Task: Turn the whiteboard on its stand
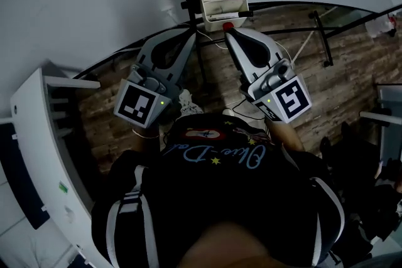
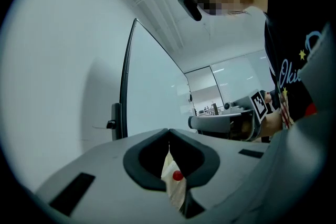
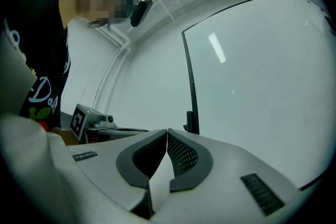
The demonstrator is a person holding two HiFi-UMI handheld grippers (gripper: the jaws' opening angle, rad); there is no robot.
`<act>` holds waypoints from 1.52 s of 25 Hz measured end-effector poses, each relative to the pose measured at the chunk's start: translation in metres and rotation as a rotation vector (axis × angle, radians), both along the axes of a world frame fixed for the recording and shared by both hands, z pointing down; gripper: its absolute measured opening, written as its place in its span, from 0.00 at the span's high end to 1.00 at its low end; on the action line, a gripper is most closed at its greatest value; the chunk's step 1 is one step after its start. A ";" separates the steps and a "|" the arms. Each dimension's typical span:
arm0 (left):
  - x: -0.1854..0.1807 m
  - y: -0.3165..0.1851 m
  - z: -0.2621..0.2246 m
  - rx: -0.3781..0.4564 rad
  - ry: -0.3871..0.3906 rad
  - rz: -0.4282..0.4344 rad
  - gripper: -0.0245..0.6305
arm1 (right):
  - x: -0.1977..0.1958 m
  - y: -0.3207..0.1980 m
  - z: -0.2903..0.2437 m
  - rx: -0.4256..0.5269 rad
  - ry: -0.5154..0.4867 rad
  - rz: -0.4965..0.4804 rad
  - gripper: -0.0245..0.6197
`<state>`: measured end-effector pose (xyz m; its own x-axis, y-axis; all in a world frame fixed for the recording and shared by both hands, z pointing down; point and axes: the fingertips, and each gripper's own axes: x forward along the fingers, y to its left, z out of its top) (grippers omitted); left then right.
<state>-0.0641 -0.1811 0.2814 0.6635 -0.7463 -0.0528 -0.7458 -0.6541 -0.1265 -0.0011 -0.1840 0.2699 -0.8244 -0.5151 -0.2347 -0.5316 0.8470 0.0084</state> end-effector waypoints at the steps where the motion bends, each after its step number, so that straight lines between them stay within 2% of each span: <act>1: -0.001 -0.004 0.000 0.000 -0.001 0.012 0.92 | -0.002 -0.003 -0.001 0.002 0.001 0.011 0.93; 9: -0.012 -0.026 0.000 0.001 0.006 0.085 0.91 | -0.017 -0.016 -0.002 0.006 0.014 0.073 0.93; 16: -0.034 -0.039 0.007 -0.017 0.034 0.093 0.89 | -0.035 -0.024 0.001 0.001 0.027 0.104 0.93; 25: -0.053 -0.061 0.013 -0.036 0.025 0.128 0.86 | -0.059 -0.037 0.000 0.007 0.047 0.150 0.93; 27: -0.054 -0.066 0.015 -0.042 0.022 0.147 0.76 | -0.062 -0.041 0.001 0.004 0.048 0.167 0.93; 31: -0.057 -0.076 0.017 -0.048 0.008 0.170 0.76 | -0.067 -0.043 -0.006 0.011 -0.005 0.184 0.93; 35: -0.057 -0.087 0.021 -0.056 0.004 0.200 0.75 | -0.066 -0.049 0.003 -0.008 0.047 0.242 0.93; 38: -0.056 -0.094 0.023 -0.052 -0.002 0.227 0.75 | -0.066 -0.052 -0.002 -0.001 0.022 0.264 0.93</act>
<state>-0.1203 -0.2754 0.3044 0.8148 -0.5795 -0.0170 -0.5785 -0.8108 -0.0894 -0.0667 -0.2356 0.2684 -0.6666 -0.7130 -0.2174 -0.7335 0.6793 0.0212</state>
